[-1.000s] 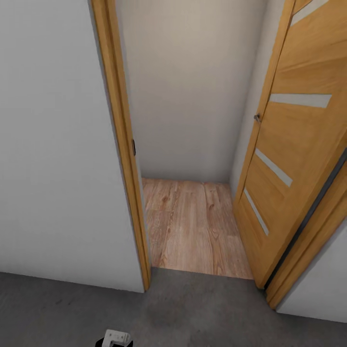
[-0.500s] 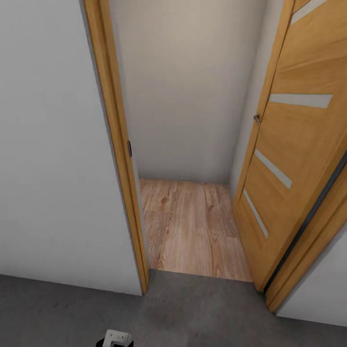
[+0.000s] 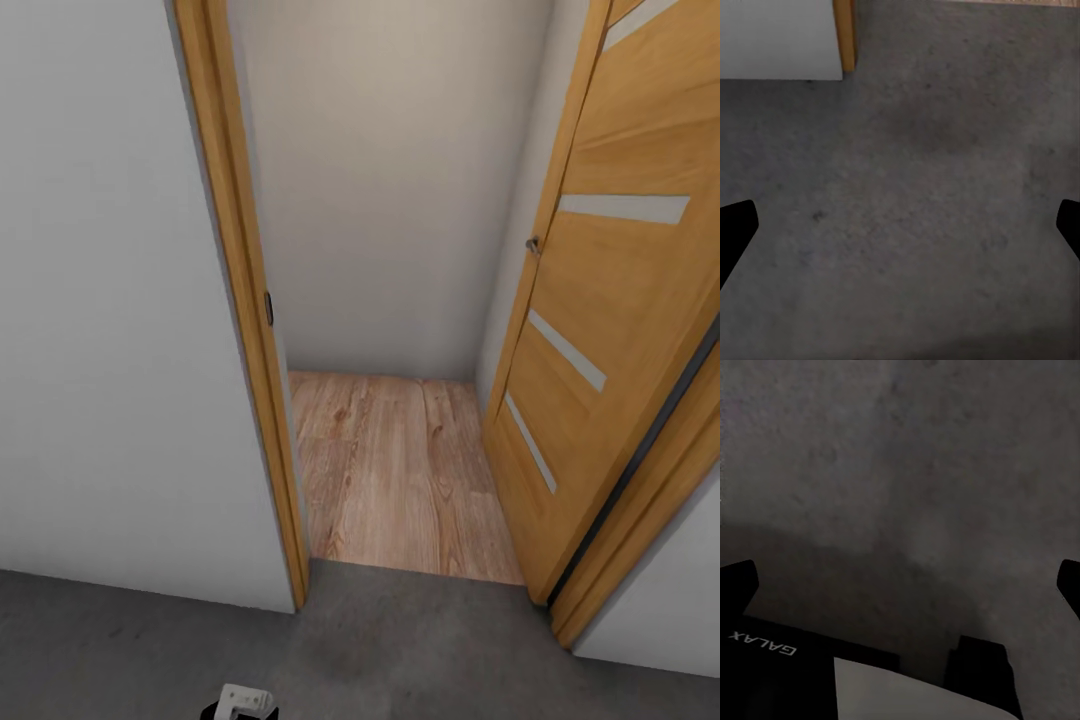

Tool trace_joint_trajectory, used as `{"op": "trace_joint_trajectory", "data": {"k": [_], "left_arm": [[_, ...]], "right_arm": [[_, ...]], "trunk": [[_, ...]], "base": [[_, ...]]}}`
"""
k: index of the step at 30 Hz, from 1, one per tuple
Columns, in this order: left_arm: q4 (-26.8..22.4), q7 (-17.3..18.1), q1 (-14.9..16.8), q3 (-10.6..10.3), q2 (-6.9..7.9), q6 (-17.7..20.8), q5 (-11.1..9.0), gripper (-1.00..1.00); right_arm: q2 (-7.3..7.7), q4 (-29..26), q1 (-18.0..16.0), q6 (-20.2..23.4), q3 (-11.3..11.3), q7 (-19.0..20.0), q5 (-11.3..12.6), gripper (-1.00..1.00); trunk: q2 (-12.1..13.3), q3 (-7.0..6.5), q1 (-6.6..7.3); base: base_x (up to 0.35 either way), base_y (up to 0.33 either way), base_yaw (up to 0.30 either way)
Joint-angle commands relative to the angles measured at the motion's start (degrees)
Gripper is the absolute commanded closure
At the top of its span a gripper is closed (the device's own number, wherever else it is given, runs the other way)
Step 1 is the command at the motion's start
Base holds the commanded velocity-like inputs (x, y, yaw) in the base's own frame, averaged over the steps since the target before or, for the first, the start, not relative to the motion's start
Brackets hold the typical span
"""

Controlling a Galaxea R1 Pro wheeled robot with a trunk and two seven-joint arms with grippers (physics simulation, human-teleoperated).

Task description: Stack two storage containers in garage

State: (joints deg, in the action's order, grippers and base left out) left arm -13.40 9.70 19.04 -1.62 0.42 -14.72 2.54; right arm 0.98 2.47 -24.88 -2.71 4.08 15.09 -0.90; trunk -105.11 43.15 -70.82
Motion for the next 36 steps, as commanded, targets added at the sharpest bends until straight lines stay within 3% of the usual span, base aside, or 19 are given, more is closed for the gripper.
{"op": "trace_joint_trajectory", "data": {"k": [1,36], "left_arm": [[0.0,0.0,0.0,-0.1,0.02,-0.3,0.3,-1.00],[0.0,0.0,0.0,-0.1,0.02,-0.3,0.3,-1.00]], "right_arm": [[-0.02,0.2,-0.1,-0.3,0.4,0.1,-0.1,-1.00],[-0.10,0.2,-0.1,-0.3,0.3,0.1,-0.1,-1.00]], "trunk": [[0.0,0.05,0.01],[0.0,0.05,0.01]], "base": [[0.016,-0.006,0.000],[0.109,-0.062,0.000]]}}
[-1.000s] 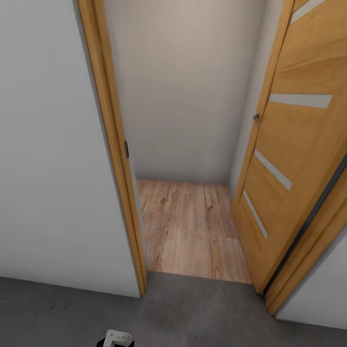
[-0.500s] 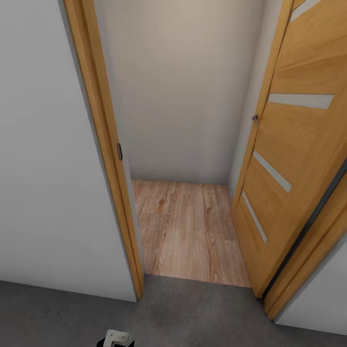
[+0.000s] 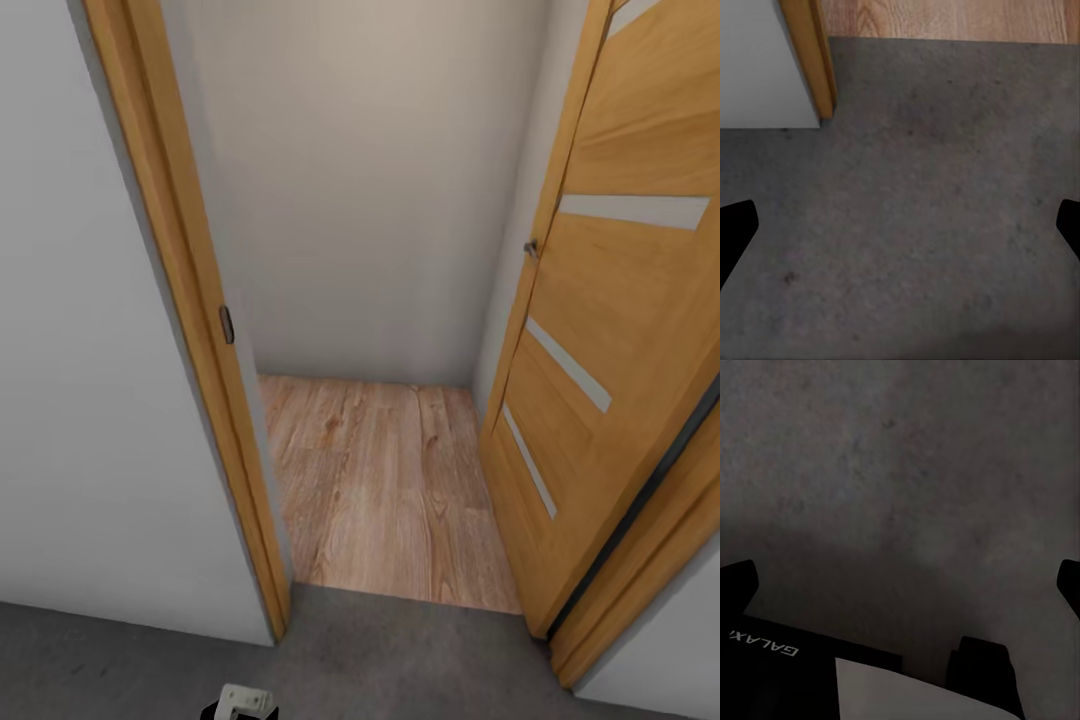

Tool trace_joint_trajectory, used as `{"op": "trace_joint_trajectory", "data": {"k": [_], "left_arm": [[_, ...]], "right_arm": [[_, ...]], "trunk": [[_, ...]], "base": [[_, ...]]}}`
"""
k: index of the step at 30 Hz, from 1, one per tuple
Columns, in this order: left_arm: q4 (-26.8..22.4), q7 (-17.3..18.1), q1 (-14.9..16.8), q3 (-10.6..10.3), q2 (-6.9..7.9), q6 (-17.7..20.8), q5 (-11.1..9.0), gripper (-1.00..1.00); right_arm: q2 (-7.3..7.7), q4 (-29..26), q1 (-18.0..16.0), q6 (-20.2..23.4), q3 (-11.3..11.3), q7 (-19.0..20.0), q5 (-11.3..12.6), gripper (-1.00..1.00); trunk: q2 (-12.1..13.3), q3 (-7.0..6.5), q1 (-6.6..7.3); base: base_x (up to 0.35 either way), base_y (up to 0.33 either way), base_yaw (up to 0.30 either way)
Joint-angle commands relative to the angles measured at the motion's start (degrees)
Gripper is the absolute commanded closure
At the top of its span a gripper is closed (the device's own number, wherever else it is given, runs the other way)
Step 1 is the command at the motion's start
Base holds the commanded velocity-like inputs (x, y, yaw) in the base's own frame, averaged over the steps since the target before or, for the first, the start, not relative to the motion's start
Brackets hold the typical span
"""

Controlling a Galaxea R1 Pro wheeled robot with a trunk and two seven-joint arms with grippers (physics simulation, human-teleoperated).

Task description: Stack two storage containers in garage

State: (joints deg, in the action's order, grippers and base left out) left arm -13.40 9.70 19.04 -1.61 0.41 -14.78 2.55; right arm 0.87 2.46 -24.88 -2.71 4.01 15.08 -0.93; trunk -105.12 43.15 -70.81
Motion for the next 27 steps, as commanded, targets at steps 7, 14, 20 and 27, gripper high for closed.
{"op": "trace_joint_trajectory", "data": {"k": [7,14,20,27], "left_arm": [[0.0,0.0,0.0,-0.1,0.03,-0.3,0.3,-1.00],[0.0,0.0,0.0,-0.1,0.03,-0.3,0.3,-1.00],[0.0,0.0,0.0,-0.1,0.03,-0.3,0.3,-1.00],[0.0,0.0,0.0,-0.1,0.03,-0.3,0.3,-1.00]], "right_arm": [[0.01,0.2,-0.1,-0.3,0.4,0.1,-0.1,-1.00],[0.01,0.2,-0.1,-0.3,0.4,0.1,0.0,-1.00],[0.01,0.2,-0.1,-0.3,0.4,0.1,-0.1,-1.00],[0.01,0.2,-0.1,-0.3,0.4,0.1,-0.1,-1.00]], "trunk": [[0.0,0.05,0.00],[0.0,0.05,0.00],[0.0,0.05,0.00],[0.0,0.05,0.00]], "base": [[0.022,-0.009,-0.001],[0.002,-0.001,-0.158],[0.000,0.000,-0.250],[0.000,0.000,-0.264]]}}
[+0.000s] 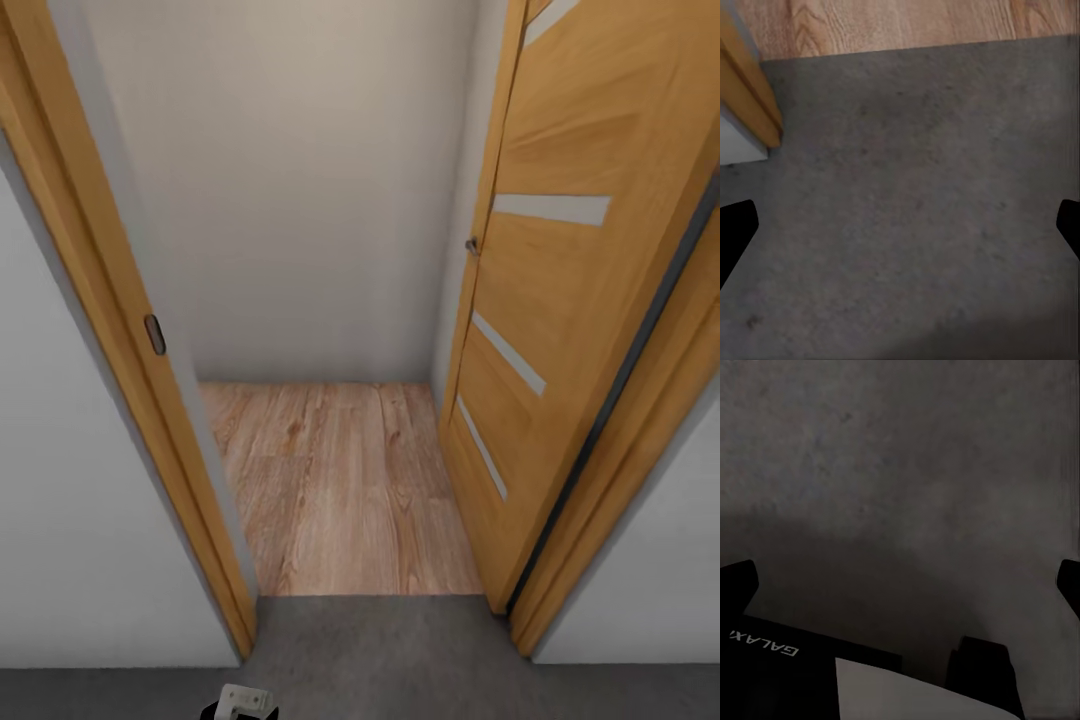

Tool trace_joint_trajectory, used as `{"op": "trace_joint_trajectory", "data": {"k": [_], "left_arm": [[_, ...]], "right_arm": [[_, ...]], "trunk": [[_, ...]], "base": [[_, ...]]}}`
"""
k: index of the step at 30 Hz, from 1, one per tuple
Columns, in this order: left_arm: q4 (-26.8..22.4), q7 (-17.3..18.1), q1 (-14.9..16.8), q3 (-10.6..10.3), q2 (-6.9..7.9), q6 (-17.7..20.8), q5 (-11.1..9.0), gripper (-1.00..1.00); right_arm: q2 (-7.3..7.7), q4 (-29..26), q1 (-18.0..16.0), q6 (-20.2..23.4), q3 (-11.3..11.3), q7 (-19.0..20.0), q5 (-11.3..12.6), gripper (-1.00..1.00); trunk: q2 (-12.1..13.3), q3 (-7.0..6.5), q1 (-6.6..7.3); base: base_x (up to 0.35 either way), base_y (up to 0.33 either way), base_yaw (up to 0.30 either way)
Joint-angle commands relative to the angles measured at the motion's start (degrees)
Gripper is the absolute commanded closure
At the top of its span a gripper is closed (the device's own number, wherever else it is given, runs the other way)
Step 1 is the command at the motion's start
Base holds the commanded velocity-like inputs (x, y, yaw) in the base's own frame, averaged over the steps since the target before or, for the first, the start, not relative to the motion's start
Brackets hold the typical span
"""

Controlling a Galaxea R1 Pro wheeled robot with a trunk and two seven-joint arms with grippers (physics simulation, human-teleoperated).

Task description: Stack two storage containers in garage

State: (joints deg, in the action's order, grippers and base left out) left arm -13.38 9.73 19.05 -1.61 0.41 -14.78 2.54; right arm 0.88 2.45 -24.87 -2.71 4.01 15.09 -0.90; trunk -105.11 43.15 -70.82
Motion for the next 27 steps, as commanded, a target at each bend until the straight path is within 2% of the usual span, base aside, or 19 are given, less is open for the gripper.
{"op": "trace_joint_trajectory", "data": {"k": [1,11,27], "left_arm": [[0.0,0.0,0.0,-0.1,0.03,-0.2,0.3,-1.00],[0.0,0.0,0.0,-0.1,0.03,-0.2,0.3,-1.00],[0.0,0.0,0.0,-0.1,0.03,-0.2,0.3,-1.00]], "right_arm": [[0.00,0.2,-0.1,-0.3,0.4,0.1,-0.1,-1.00],[0.00,0.2,-0.1,-0.3,0.4,0.1,-0.1,-1.00],[0.00,0.2,-0.1,-0.3,0.4,0.1,-0.2,-1.00]], "trunk": [[0.0,0.05,0.01],[0.0,0.05,0.01],[0.0,0.05,0.01]], "base": [[0.000,0.000,-0.257],[0.057,0.000,-0.096],[0.327,0.000,-0.003]]}}
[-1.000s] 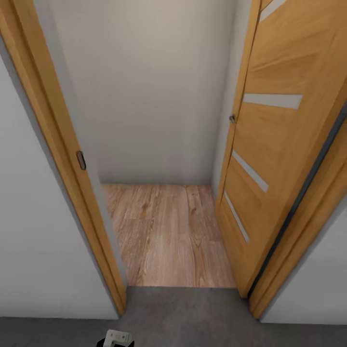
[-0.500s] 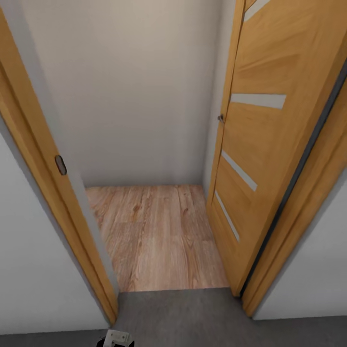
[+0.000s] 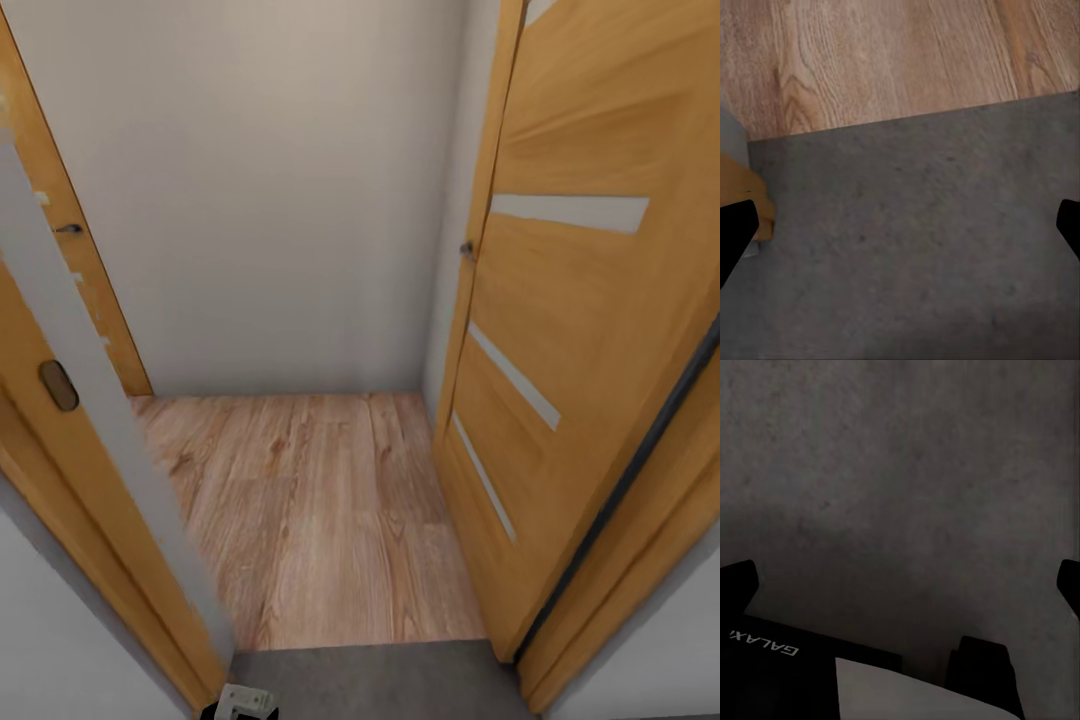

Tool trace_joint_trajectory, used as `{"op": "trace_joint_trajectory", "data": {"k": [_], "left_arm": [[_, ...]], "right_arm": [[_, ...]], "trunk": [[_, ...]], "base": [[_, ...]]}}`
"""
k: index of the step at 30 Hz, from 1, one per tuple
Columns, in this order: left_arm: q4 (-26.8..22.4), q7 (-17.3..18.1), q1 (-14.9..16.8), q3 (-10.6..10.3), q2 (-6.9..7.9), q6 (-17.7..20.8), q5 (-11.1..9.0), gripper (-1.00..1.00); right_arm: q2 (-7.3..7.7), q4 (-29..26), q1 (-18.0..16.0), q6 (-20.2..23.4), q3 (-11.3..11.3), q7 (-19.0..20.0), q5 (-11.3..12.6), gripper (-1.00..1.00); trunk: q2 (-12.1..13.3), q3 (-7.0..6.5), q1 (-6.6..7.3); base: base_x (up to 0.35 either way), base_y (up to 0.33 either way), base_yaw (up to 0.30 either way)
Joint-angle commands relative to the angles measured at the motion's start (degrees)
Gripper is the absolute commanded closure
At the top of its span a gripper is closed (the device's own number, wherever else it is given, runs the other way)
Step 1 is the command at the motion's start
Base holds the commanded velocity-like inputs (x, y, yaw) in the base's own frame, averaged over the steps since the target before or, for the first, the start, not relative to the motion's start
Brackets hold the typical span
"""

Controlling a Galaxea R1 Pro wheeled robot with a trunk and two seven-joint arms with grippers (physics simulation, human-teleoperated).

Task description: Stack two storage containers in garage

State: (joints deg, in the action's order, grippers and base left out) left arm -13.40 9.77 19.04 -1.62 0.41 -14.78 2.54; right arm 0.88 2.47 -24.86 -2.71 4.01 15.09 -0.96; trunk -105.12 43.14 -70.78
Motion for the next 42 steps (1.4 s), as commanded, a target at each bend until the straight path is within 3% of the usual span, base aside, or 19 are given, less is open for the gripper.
{"op": "trace_joint_trajectory", "data": {"k": [1,33,42], "left_arm": [[0.0,0.0,0.0,-0.1,0.03,-0.3,0.3,-1.00],[0.0,0.0,0.0,-0.1,0.03,-0.3,0.3,-1.00],[0.0,0.0,0.0,-0.1,0.03,-0.3,0.3,-1.00]], "right_arm": [[0.01,0.2,-0.1,-0.3,0.4,0.1,-0.1,-1.00],[0.00,0.2,0.0,-0.3,0.4,0.1,-0.1,-1.00],[0.00,0.2,0.0,-0.3,0.4,0.1,-0.1,-1.00]], "trunk": [[0.0,0.05,-0.03],[0.0,0.05,-0.03],[0.0,0.05,-0.03]], "base": [[0.337,0.000,0.000],[0.138,0.000,0.000],[0.277,0.000,0.000]]}}
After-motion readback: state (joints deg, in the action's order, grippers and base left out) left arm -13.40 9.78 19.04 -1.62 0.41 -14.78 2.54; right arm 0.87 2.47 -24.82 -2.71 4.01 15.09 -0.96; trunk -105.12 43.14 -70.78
